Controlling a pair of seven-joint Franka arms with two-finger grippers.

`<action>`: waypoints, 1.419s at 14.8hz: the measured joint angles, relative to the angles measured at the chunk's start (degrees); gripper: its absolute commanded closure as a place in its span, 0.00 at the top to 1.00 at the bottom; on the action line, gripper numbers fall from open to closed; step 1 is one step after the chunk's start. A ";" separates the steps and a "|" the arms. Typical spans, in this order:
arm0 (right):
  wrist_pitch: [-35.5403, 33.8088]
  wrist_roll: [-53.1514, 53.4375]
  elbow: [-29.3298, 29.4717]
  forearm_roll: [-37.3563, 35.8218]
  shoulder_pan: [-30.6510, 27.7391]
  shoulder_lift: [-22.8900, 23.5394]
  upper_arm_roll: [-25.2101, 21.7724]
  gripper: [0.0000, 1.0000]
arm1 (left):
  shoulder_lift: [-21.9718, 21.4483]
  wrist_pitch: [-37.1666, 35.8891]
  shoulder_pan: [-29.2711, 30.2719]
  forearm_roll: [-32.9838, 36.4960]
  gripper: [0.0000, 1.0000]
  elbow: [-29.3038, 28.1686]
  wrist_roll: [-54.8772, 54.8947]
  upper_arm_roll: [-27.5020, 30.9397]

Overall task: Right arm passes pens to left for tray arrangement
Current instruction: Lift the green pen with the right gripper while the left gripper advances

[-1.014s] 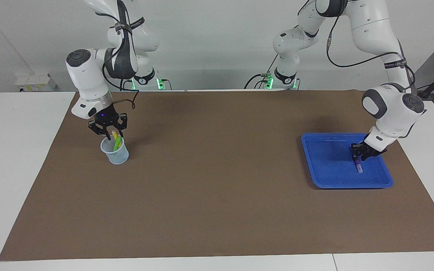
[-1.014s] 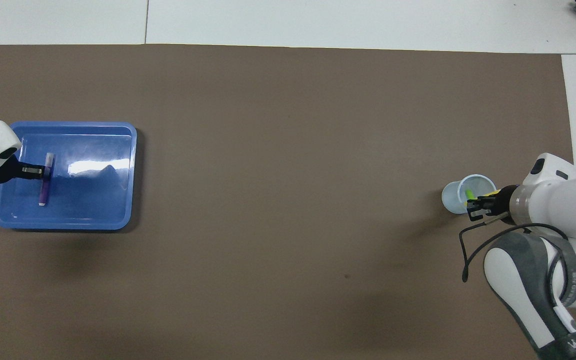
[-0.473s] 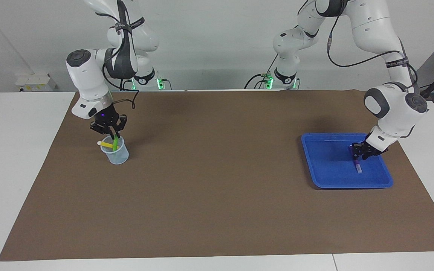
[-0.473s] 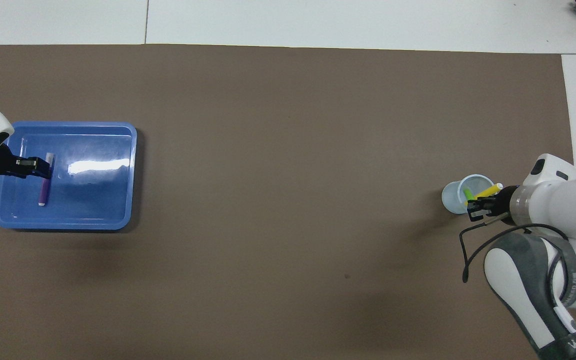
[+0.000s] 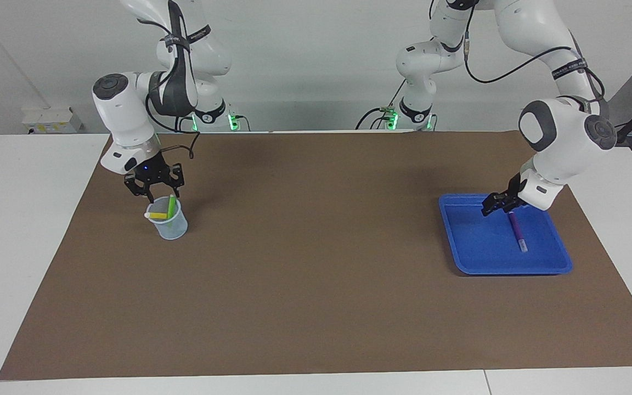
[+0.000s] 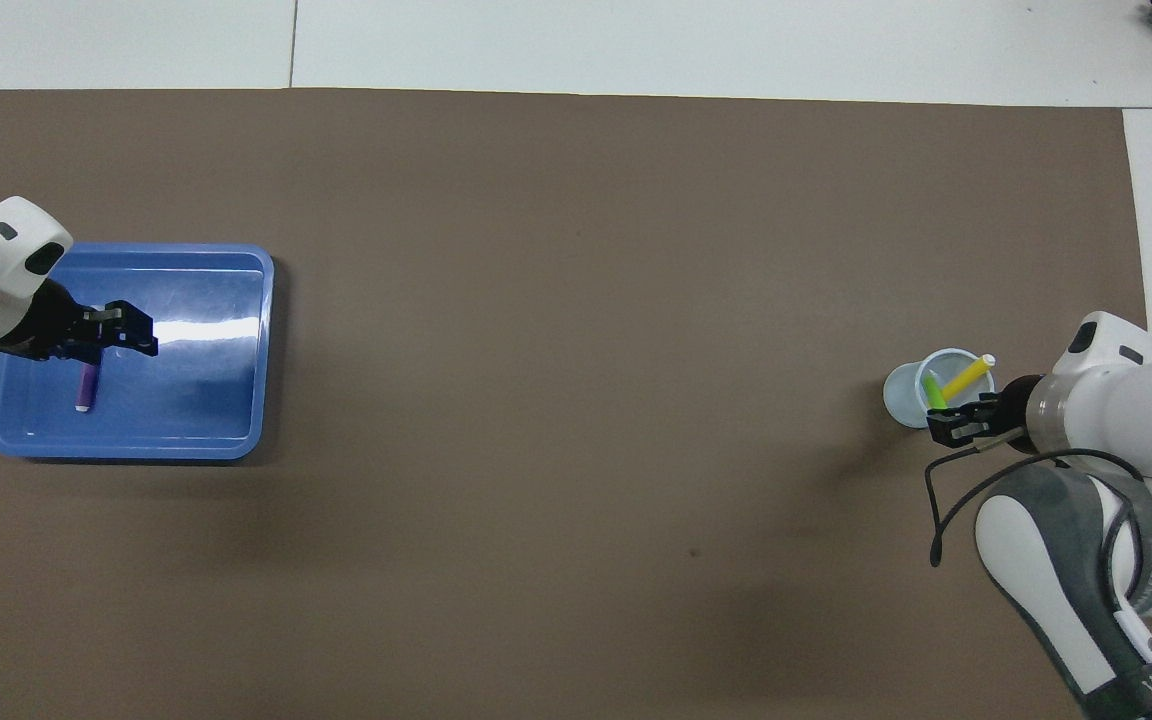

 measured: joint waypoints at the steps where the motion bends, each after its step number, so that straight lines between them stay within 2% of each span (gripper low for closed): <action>1: 0.00 0.00 -0.07 0.00 0.00 -0.01 0.00 0.61 | -1.13 -1.61 -1.05 -1.20 0.85 0.02 -2.45 0.00; 4: 0.00 0.00 -0.09 0.00 0.01 -0.08 0.03 0.33 | -4.06 -4.02 -3.32 -4.76 0.85 0.03 -8.45 -0.06; 8: 0.02 0.00 -0.09 0.00 0.05 -0.12 0.16 0.11 | -5.92 -5.01 -4.85 -5.49 0.85 0.03 -13.08 -0.27; 10: 0.03 0.00 -0.09 0.00 0.07 -0.25 0.17 0.05 | -6.85 -5.79 -5.68 -6.05 0.88 0.03 -14.73 -0.40; 11: 0.03 0.00 -0.09 -0.03 0.07 -0.36 0.16 0.00 | -7.42 -6.29 -6.40 -6.20 0.93 0.02 -16.12 -0.47; 13: 0.03 0.00 -0.10 -0.04 0.10 -0.43 0.20 0.00 | -8.37 -7.10 -8.70 -6.33 1.00 -0.03 -20.65 -0.55; 17: 0.02 -0.02 -0.09 -0.05 0.11 -0.44 0.26 0.00 | -9.01 -7.17 -15.17 -6.39 1.00 -0.14 -34.23 -0.79; 21: -2.75 -0.07 1.22 -0.07 0.22 -0.45 0.53 0.00 | -9.75 -7.17 -19.20 -7.60 1.00 -0.08 -40.97 -0.85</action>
